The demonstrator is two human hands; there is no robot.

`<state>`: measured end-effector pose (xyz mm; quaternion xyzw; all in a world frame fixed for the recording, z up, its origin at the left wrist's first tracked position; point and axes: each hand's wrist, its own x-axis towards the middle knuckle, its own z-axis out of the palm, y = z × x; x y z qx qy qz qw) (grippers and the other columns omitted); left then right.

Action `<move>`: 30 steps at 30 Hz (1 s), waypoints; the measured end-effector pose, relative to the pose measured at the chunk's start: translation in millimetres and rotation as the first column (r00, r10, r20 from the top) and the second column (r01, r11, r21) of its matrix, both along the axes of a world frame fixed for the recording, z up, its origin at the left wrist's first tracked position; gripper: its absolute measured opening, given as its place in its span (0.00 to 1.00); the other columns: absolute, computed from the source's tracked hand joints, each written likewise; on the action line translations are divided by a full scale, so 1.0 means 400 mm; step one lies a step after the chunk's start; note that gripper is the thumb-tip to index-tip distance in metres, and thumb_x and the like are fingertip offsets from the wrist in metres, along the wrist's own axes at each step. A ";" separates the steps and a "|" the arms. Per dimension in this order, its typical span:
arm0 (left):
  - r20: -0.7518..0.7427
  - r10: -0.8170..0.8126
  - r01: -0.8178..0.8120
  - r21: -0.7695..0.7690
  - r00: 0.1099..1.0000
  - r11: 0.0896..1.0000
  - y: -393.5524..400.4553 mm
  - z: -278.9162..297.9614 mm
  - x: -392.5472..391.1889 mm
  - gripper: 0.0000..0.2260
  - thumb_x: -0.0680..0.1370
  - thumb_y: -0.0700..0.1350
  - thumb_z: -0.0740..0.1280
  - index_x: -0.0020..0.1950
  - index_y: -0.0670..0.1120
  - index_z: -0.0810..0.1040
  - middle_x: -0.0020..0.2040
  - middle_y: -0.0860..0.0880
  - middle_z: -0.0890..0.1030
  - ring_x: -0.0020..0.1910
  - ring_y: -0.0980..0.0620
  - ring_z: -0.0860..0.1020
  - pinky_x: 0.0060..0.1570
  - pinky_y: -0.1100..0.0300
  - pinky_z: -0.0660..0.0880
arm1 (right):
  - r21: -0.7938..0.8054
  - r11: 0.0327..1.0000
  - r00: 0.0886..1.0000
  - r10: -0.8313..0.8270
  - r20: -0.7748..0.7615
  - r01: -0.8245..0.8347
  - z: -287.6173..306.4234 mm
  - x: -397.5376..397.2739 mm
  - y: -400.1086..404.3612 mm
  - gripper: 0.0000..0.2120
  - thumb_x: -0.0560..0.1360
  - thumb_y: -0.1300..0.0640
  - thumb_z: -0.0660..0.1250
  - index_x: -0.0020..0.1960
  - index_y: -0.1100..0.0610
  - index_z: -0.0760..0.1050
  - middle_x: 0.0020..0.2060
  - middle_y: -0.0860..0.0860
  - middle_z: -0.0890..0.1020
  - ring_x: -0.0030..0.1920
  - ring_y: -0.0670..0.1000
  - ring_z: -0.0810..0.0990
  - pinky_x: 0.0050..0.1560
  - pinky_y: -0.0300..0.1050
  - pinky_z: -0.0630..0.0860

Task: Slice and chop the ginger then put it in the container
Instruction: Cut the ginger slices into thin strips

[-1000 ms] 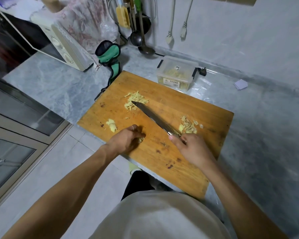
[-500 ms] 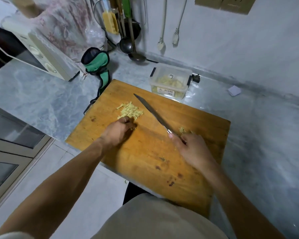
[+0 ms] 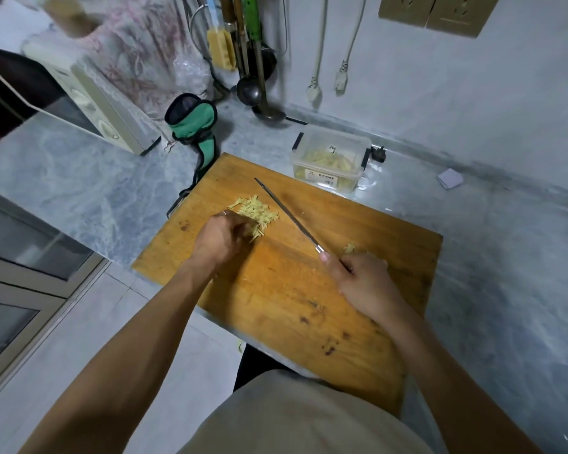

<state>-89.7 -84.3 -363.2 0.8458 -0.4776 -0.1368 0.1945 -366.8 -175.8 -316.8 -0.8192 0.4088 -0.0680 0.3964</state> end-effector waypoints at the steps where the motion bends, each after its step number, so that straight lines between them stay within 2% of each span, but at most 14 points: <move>1: 0.002 0.024 -0.024 -0.004 1.000 1.000 -0.005 0.010 0.000 0.09 0.79 0.42 0.69 0.56 0.51 0.85 0.52 0.49 0.85 0.44 0.50 0.81 0.43 0.57 0.80 | 0.001 1.000 1.000 -0.005 0.005 0.005 0.001 0.000 0.003 0.38 0.77 0.31 0.53 0.36 0.66 0.75 0.32 0.60 0.81 0.34 0.58 0.81 0.41 0.53 0.78; 4: 0.032 0.115 -0.115 0.010 0.993 0.993 -0.020 0.033 -0.003 0.06 0.78 0.45 0.70 0.54 0.51 0.85 0.50 0.50 0.84 0.41 0.52 0.80 0.38 0.61 0.75 | -0.004 1.000 1.000 -0.007 0.021 0.007 0.006 0.001 0.012 0.38 0.78 0.31 0.54 0.36 0.66 0.75 0.32 0.61 0.81 0.33 0.60 0.81 0.40 0.55 0.78; 6: -0.017 0.155 -0.155 0.013 0.988 0.988 -0.023 0.031 -0.007 0.07 0.78 0.40 0.69 0.53 0.50 0.84 0.51 0.50 0.84 0.42 0.52 0.80 0.38 0.61 0.76 | -0.005 1.000 0.999 -0.009 0.034 0.009 0.009 0.000 0.017 0.40 0.77 0.29 0.53 0.36 0.66 0.75 0.32 0.62 0.80 0.33 0.61 0.80 0.39 0.56 0.78; 8: -0.136 0.144 -0.139 0.046 0.980 0.989 -0.019 0.025 -0.019 0.15 0.77 0.33 0.67 0.58 0.49 0.83 0.58 0.52 0.82 0.46 0.54 0.80 0.40 0.63 0.79 | 0.045 0.999 0.998 -0.024 0.053 0.021 0.009 -0.003 0.021 0.42 0.76 0.27 0.53 0.39 0.67 0.76 0.34 0.64 0.80 0.34 0.63 0.80 0.39 0.59 0.79; 10: -0.199 0.129 -0.116 0.079 0.971 0.990 -0.004 0.015 -0.032 0.21 0.75 0.30 0.66 0.63 0.50 0.81 0.62 0.53 0.79 0.50 0.54 0.79 0.42 0.66 0.79 | 0.098 0.995 0.998 -0.038 0.050 0.033 0.010 -0.003 0.023 0.40 0.76 0.29 0.54 0.43 0.68 0.78 0.36 0.64 0.81 0.32 0.62 0.78 0.38 0.60 0.79; 12: -0.209 0.175 -0.183 -0.017 0.962 0.983 0.015 0.012 -0.046 0.17 0.76 0.32 0.66 0.60 0.48 0.82 0.63 0.51 0.80 0.54 0.54 0.79 0.51 0.65 0.77 | 0.142 0.989 0.998 -0.044 0.051 0.036 0.010 -0.004 0.025 0.38 0.78 0.32 0.56 0.44 0.68 0.77 0.36 0.65 0.80 0.29 0.56 0.75 0.36 0.60 0.79; 14: -0.275 0.287 -0.340 -0.169 0.918 0.925 0.053 0.011 -0.075 0.11 0.77 0.35 0.66 0.53 0.47 0.84 0.57 0.50 0.83 0.54 0.54 0.79 0.56 0.60 0.77 | 0.164 0.986 0.998 -0.037 0.054 0.028 0.007 -0.003 0.032 0.37 0.80 0.33 0.56 0.43 0.69 0.76 0.35 0.66 0.80 0.27 0.53 0.74 0.34 0.60 0.78; 17: -0.388 0.419 -0.532 -0.252 0.821 0.809 0.151 -0.003 -0.144 0.12 0.78 0.37 0.66 0.45 0.54 0.83 0.47 0.56 0.83 0.49 0.54 0.81 0.52 0.59 0.77 | 0.201 0.979 0.998 -0.021 0.064 0.008 0.001 -0.001 0.047 0.35 0.81 0.36 0.57 0.42 0.69 0.76 0.32 0.64 0.80 0.24 0.52 0.75 0.31 0.58 0.77; 20: -0.370 0.513 -0.606 -0.199 0.774 0.770 0.239 -0.043 -0.182 0.11 0.78 0.37 0.66 0.50 0.50 0.86 0.51 0.53 0.84 0.51 0.53 0.80 0.54 0.61 0.75 | 0.235 0.972 0.998 -0.001 0.070 -0.015 -0.008 0.005 0.064 0.33 0.81 0.36 0.57 0.42 0.67 0.76 0.29 0.61 0.80 0.24 0.51 0.75 0.31 0.58 0.76; 23: -0.293 0.568 -0.628 -0.179 0.769 0.757 0.281 -0.063 -0.157 0.12 0.77 0.35 0.65 0.55 0.45 0.85 0.57 0.47 0.83 0.55 0.48 0.80 0.56 0.60 0.73 | 0.246 0.969 0.998 0.012 0.065 -0.027 -0.017 0.016 0.087 0.33 0.81 0.35 0.57 0.43 0.67 0.76 0.30 0.61 0.79 0.25 0.51 0.74 0.30 0.56 0.76; 27: -0.170 0.497 -0.521 -0.146 0.851 0.841 0.276 -0.058 -0.097 0.14 0.77 0.34 0.64 0.60 0.42 0.82 0.59 0.42 0.81 0.56 0.43 0.79 0.54 0.61 0.70 | 0.304 0.952 0.996 0.002 0.092 -0.030 -0.026 0.030 0.113 0.31 0.82 0.38 0.59 0.42 0.67 0.76 0.27 0.55 0.77 0.24 0.51 0.73 0.28 0.48 0.72; 30: -0.165 0.433 -0.445 -0.041 0.886 0.895 0.260 -0.067 -0.044 0.16 0.78 0.36 0.64 0.65 0.44 0.79 0.62 0.40 0.78 0.57 0.42 0.78 0.53 0.62 0.68 | 0.325 0.945 0.994 -0.001 0.110 -0.035 -0.029 0.039 0.123 0.31 0.82 0.39 0.59 0.41 0.68 0.76 0.26 0.53 0.77 0.23 0.50 0.73 0.27 0.46 0.71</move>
